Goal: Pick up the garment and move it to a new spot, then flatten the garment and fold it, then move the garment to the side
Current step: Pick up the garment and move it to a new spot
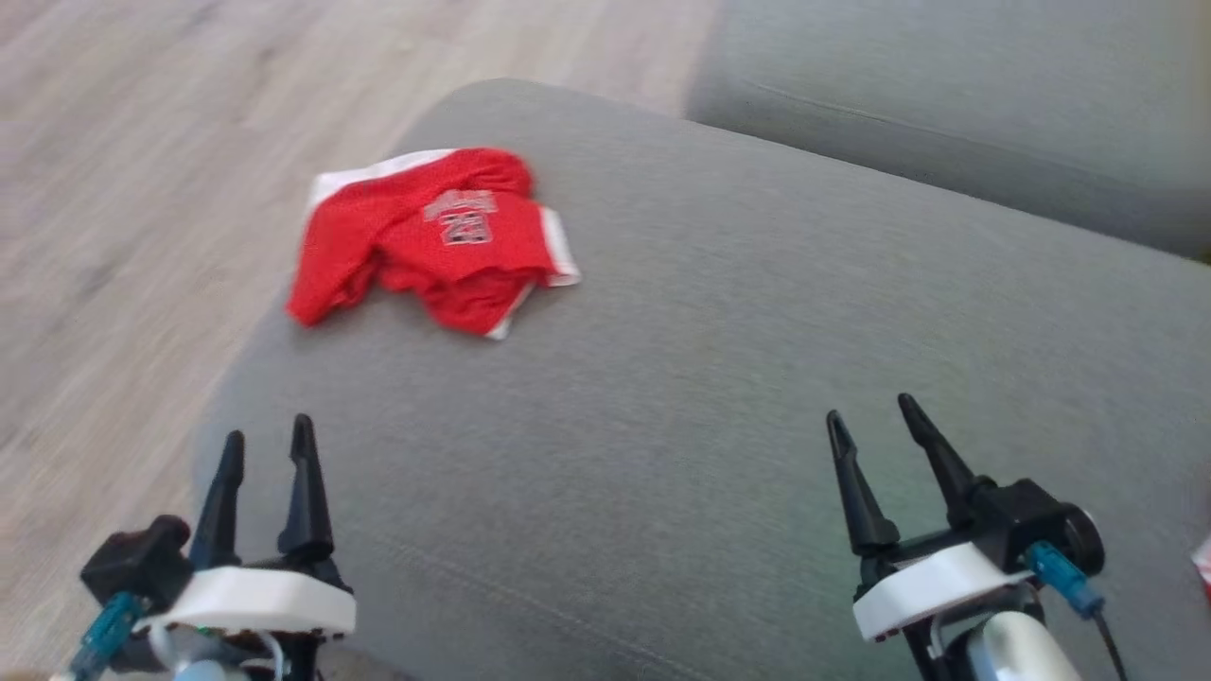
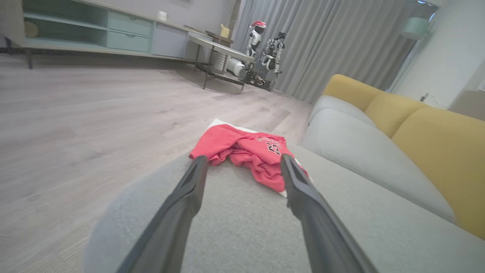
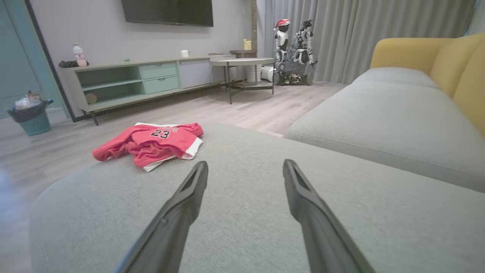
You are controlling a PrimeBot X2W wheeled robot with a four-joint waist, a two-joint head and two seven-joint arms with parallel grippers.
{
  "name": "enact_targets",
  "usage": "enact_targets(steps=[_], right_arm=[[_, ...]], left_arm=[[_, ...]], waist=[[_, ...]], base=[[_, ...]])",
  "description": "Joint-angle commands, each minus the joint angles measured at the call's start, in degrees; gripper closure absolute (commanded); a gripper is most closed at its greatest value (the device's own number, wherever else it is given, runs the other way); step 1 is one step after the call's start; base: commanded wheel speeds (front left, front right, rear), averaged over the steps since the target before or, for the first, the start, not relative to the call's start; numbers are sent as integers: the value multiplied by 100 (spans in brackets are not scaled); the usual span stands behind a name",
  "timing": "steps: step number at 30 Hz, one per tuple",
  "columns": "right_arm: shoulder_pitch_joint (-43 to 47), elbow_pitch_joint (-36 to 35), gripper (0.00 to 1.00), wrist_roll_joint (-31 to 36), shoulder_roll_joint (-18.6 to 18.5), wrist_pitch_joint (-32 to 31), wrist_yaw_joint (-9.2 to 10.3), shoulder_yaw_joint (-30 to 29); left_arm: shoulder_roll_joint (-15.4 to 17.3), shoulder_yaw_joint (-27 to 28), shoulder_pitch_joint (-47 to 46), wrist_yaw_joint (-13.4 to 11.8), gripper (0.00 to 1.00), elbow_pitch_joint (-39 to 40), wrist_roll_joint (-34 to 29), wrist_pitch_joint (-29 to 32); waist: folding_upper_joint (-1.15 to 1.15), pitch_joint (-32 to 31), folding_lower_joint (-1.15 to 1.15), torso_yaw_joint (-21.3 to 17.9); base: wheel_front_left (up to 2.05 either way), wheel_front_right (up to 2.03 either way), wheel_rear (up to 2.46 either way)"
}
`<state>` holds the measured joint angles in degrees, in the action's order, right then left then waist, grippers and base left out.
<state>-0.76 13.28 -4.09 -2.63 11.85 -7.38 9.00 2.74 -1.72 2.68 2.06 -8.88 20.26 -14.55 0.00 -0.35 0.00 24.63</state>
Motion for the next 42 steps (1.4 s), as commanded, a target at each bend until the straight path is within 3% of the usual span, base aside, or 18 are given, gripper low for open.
enact_targets(steps=[1, 12, 20, 27, 38, 42], right_arm=[[-301, -145, 0, -51, -25, 29, -11, 156], [-637, 92, 0, -156, -25, -28, -11, 605], [-581, 47, 0, -47, -25, -60, -11, 318], [-746, -413, 0, 292, -25, -338, -11, -66], [-1112, -1396, 0, 772, -25, -833, -11, -391], [-1154, -1580, 0, 813, -25, -926, -11, -383]], left_arm=[[14, 218, -250, 8, 0, 205, -46, -45], [14, 658, -175, -113, 0, 365, 136, -45], [60, 749, -637, 189, 0, -19, -115, -45], [465, 657, -1687, 376, 0, -772, -90, 186], [1349, 580, -3753, 398, 0, -2777, 40, 1630], [1619, 500, -4297, 473, 0, -3568, 131, 1860]], waist=[[0, -43, 0, 382], [0, 174, 0, 537], [0, 343, 0, 404], [0, 925, 0, -104], [0, 1890, 0, -928], [0, 2106, 0, -1166]], base=[[0, 0, 0], [0, 0, 0], [0, 0, 0], [0, 0, 0], [0, 0, 0], [0, 0, 0]])
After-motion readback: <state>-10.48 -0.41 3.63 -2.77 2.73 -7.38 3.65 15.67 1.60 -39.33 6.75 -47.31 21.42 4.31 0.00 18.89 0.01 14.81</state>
